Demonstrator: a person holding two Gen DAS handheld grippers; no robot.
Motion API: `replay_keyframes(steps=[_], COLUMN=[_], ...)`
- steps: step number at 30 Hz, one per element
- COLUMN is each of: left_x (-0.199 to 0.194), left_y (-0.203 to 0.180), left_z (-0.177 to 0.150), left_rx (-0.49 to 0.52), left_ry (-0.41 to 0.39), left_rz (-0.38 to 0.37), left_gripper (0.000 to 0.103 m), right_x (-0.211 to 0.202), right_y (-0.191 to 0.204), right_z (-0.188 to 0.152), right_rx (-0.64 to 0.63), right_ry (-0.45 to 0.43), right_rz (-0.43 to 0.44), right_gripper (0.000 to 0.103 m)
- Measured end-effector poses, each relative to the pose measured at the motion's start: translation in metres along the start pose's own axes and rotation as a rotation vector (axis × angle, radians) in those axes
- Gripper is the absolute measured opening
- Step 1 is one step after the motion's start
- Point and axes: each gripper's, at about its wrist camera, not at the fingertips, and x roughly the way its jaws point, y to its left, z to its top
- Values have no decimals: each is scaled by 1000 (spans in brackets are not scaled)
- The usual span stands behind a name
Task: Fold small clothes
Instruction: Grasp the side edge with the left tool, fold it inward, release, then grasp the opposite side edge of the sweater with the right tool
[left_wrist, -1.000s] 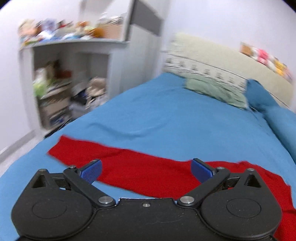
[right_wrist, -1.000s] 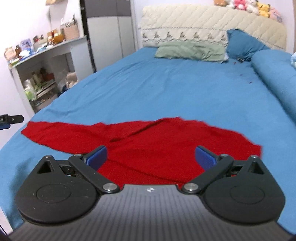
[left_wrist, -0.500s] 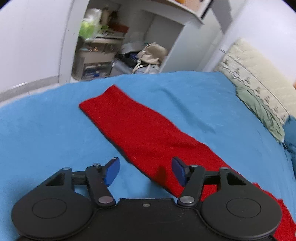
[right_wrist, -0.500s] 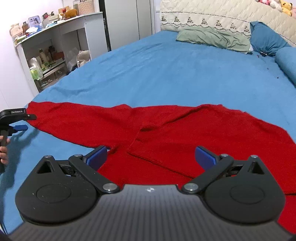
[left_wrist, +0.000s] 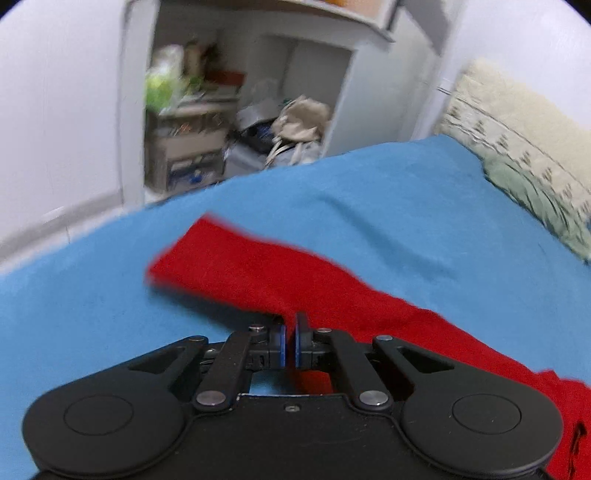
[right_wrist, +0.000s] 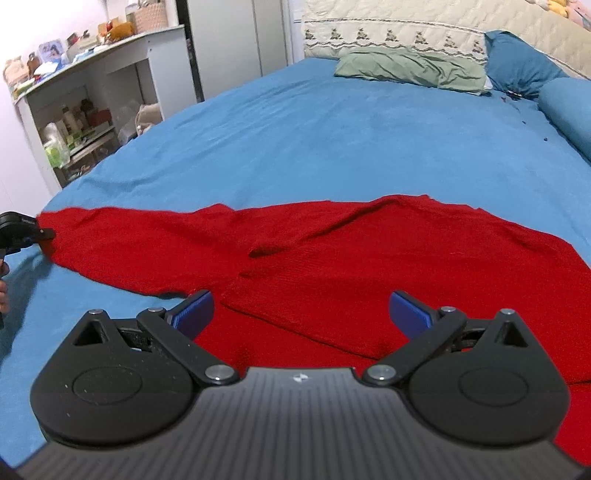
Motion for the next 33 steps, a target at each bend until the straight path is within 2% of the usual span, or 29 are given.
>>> replay_keyframes(steps=[6, 9, 13, 16, 20, 24, 27, 29, 30, 31, 33], left_x=[-54, -91, -142, -155, -137, -109, -105, -111, -116, -125, -142], left_y=[-71, -129, -228, -300, -374, -412, -417, -413, -408, -400, -384], left_z=[16, 14, -13, -54, -133, -221, -252, -250, -247, -241, -227], left_rx=[151, 274, 458, 540, 592, 692, 759, 766, 765, 759, 767], left_ry=[-85, -148, -215, -172, 0, 127, 111, 98, 104, 87, 18], left_rz=[-87, -182, -363, -477, -563, -555, -529, -548, -576, -596, -584], left_gripper=[4, 4, 4, 4, 4, 4, 7, 28, 54, 71, 86], right_x=[-31, -56, -88, -111, -128, -123, -116, -114, -113, -112, -112], right_y=[-30, -52, -84, -117, -158, -192, -209, -214, -216, -217, -218], right_z=[7, 11, 15, 11, -5, -37, -56, -62, -63, -61, -54], right_rx=[83, 112, 129, 166, 208, 239, 251, 256, 258, 259, 257], right_ry=[-34, -64, -80, -84, -72, -13, 10, 9, 4, 0, -12], right_rz=[-11, -34, -134, -204, -244, -231, -220, -207, -194, -184, -164], right_gripper=[103, 103, 103, 103, 103, 103, 103, 103, 103, 103, 103])
